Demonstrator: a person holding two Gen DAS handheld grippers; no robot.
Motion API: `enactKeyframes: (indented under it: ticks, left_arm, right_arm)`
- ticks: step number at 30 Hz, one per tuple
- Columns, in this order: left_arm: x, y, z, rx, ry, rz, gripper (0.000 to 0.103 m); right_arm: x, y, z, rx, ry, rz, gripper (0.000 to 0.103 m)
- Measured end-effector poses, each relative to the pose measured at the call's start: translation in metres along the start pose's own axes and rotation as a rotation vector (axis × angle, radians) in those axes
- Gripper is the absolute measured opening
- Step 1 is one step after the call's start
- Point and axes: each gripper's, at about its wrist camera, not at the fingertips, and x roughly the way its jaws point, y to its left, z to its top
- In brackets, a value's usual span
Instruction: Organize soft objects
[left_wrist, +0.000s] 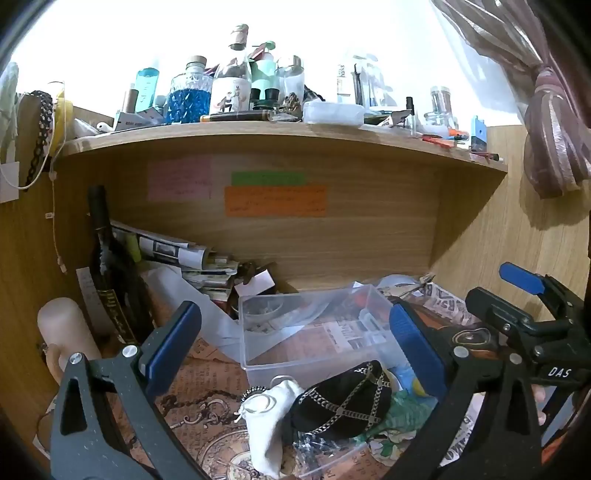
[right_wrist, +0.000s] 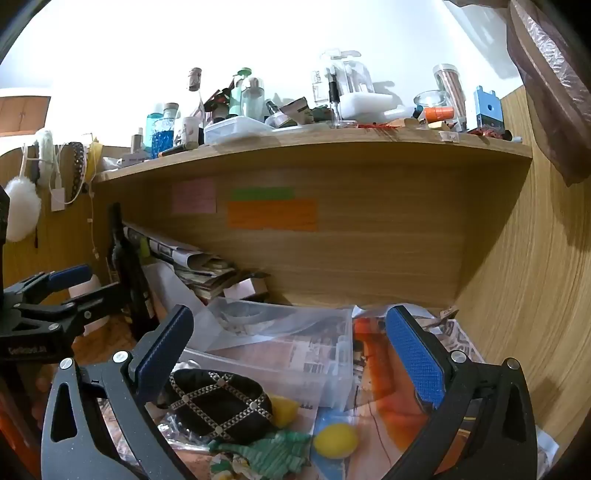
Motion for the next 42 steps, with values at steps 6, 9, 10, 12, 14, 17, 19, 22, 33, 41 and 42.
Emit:
enactKeyframes:
  ticks: [6,9,10,12,14,17,19,22,33,41,42]
  left_arm:
    - [-0.0009,0.0006,-0.0001,-0.004,-0.003,-0.004,0.103]
    - [-0.0037,-0.0033,0.0021,0.000,-0.005,-0.006,0.103]
    - [-0.0034,-0.0027,0.0033,-0.002,-0.004,-0.005,0.103]
    - [-0.0034,-0.0016,0.0047,-0.007,-0.001,-0.005,0.103]
    - [-0.0042,0.0007,0.0061,-0.012,0.001,-0.006,0.103]
    - [-0.0034,0.0009,0.0035,-0.008,-0.002,-0.005,0.103]
    - [-0.0035,0.0011,0.0030,-0.007,-0.003,-0.007,0.103]
    - [-0.0035,0.0005,0.0022,-0.006,-0.004,-0.005,0.103]
    - [-0.0012,0.0015,-0.0005,0.003,-0.004,-0.005,0.103]
    - [-0.0010,0.0013,-0.0012,0.001,-0.003,-0.003,0.103]
    - [-0.0012,0.0010,-0.0008,0.001,-0.004,-0.003,0.103]
  right_arm:
    - [-0.0005,0.0002,0.0006,0.000,-0.001,-0.003,0.103]
    - [-0.0007,0.0006,0.0008,0.002,-0.002,-0.001,0.103]
    - [-0.0005,0.0011,0.0008,0.001,-0.001,-0.001,0.103]
    - [-0.0003,0.0019,0.0006,0.002,-0.001,-0.001,0.103]
    - [-0.0001,0.0027,0.0006,0.000,-0.001,-0.001,0.103]
    - [-0.0020,0.0015,0.0016,0.001,-0.002,0.000,0.103]
    - [-0.0022,0.0041,0.0036,-0.002,-0.003,0.001,0.103]
    - [-0.0020,0.0049,0.0044,-0.002,-0.003,0.000,0.103]
    - [-0.0027,0.0075,0.0050,-0.003,-0.002,0.004,0.103]
    - [-0.0034,0.0078,0.0048,-0.001,-0.009,0.008,0.103]
    - [-0.0035,0.0077,0.0049,0.000,-0.010,0.008,0.103]
